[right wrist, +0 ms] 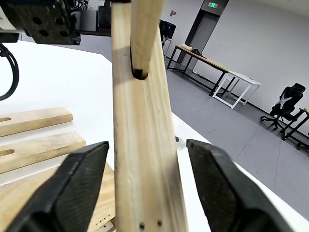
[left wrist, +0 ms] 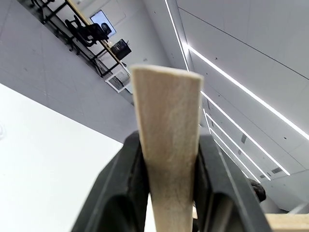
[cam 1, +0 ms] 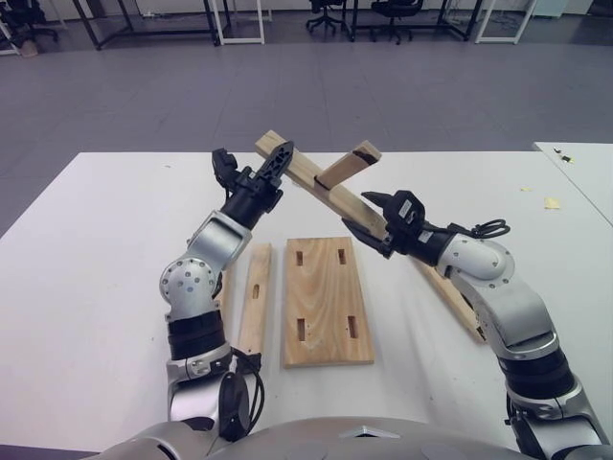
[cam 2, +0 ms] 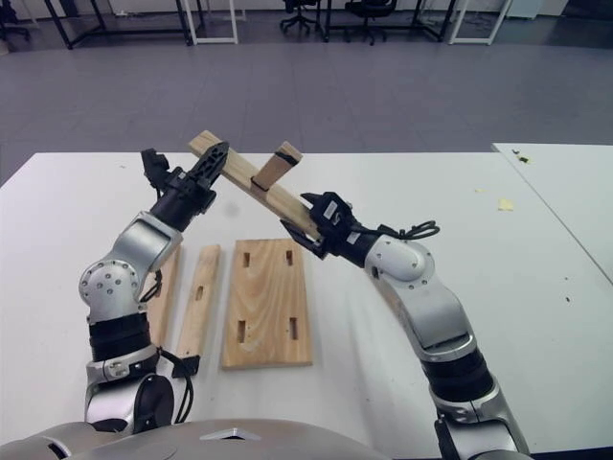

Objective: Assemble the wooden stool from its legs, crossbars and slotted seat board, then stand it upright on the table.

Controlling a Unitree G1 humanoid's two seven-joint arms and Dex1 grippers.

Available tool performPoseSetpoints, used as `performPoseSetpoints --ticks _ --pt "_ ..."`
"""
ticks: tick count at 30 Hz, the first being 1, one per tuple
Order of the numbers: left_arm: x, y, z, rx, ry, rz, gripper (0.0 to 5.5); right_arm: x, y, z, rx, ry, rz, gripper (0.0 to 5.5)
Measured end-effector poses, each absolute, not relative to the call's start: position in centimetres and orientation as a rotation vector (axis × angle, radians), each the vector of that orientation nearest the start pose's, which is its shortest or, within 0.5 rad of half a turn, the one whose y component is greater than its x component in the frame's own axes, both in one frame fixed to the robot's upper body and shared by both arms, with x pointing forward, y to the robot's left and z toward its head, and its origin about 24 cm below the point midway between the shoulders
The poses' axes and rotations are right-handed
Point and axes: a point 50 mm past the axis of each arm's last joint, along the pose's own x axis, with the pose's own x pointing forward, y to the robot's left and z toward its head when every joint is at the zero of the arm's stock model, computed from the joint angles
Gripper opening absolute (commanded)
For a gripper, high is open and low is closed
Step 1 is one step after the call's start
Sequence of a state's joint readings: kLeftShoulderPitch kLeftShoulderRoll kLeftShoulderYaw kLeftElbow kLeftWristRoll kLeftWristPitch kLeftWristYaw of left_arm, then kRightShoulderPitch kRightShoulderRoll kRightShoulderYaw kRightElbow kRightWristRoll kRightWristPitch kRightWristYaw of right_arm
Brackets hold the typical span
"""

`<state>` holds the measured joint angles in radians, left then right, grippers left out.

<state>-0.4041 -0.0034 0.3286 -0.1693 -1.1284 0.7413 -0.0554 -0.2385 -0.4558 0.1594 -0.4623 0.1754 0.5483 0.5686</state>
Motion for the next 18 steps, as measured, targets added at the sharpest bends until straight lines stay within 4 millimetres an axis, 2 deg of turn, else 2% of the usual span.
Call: performPoseSetpoints --ticks 2,5,6,8,12,15,18 --pt "29.7 15.2 15.3 -0.983 -0.010 -0.484 1.01 25.0 -13.6 13.4 -0.356 0.083 0.823 3.65" --pt "29.1 19.7 14.6 -0.945 -0.047 -0.297 1.01 22.5 -14.9 10.8 -0.350 0.243 0.940 3.65" --pt "28.9 21.2 14.7 -0.930 -0.062 -0.236 1.01 21.5 -14.8 10.4 -0.336 0.274 1.017 3.65" --pt "28.4 22.8 14.8 -0.932 -0.078 -0.187 1.01 20.1 -14.3 10.1 -0.323 0.302 1.143 3.65" --pt "26.5 23.7 14.8 -0.944 -0.064 -0.131 1.01 18.4 -12.9 9.1 -0.347 0.338 1.378 3.65" --pt "25.6 23.9 14.4 -0.947 -0.038 -0.099 1.01 17.9 -12.2 8.4 -0.398 0.323 1.449 3.65" --pt "25.6 24.1 14.3 -0.936 -0.020 -0.078 1.01 18.4 -11.3 6.6 -0.444 0.313 1.451 3.65"
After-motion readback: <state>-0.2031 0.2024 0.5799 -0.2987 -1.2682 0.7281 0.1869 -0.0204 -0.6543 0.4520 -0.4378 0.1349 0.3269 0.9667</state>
